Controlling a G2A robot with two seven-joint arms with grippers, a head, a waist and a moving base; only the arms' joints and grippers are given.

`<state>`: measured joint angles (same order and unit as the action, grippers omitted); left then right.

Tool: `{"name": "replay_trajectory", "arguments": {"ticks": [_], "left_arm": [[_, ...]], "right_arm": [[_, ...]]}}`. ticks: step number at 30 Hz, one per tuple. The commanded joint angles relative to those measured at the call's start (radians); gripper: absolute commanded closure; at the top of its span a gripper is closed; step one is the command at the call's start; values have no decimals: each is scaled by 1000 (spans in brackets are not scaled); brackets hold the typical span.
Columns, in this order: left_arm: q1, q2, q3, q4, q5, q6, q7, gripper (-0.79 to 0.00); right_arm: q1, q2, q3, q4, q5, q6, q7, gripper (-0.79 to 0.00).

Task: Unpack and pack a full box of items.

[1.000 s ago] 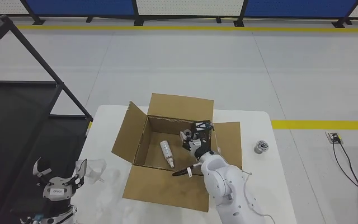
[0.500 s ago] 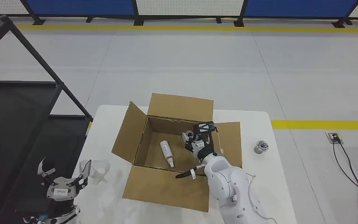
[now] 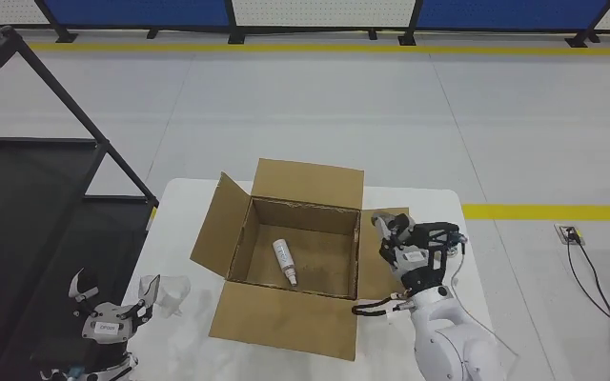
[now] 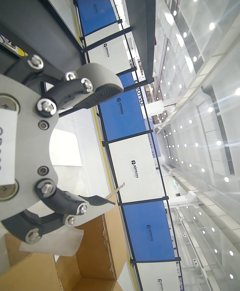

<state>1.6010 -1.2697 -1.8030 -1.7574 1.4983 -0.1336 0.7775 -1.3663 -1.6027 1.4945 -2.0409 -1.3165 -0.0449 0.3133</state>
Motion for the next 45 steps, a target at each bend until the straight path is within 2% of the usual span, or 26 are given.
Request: {"name": "replay_trajectory", "arguments": {"ticks": [1, 5, 9, 16, 23, 34, 41, 45], "left_arm": [[-8, 1, 6, -11, 11, -8, -15, -785], [-31, 2, 31, -27, 36, -17, -42, -785], [-57, 2, 62, -32, 57, -12, -66, -785], [-87, 1, 98, -21, 79, 9, -82, -785], [-101, 1, 105, 6, 75, 29, -82, -785], [-106, 5, 97, 17, 70, 24, -78, -785], [-99, 8, 85, 14, 64, 14, -76, -785], [-94, 10, 79, 8, 61, 10, -77, -785]], "right_arm": [[-63, 6, 64, -50, -10, 11, -28, 0], [-139, 15, 168, -60, -42, 60, -69, 0], [-143, 28, 230, 25, -92, 47, -12, 0], [-10, 46, 238, 273, -196, 35, 92, 0], [126, 69, 287, 465, -234, 5, 205, 0], [136, 89, 276, 508, -288, -32, 263, 0], [109, 98, 267, 484, -250, -87, 269, 0], [100, 102, 258, 474, -247, -82, 283, 0]]}}
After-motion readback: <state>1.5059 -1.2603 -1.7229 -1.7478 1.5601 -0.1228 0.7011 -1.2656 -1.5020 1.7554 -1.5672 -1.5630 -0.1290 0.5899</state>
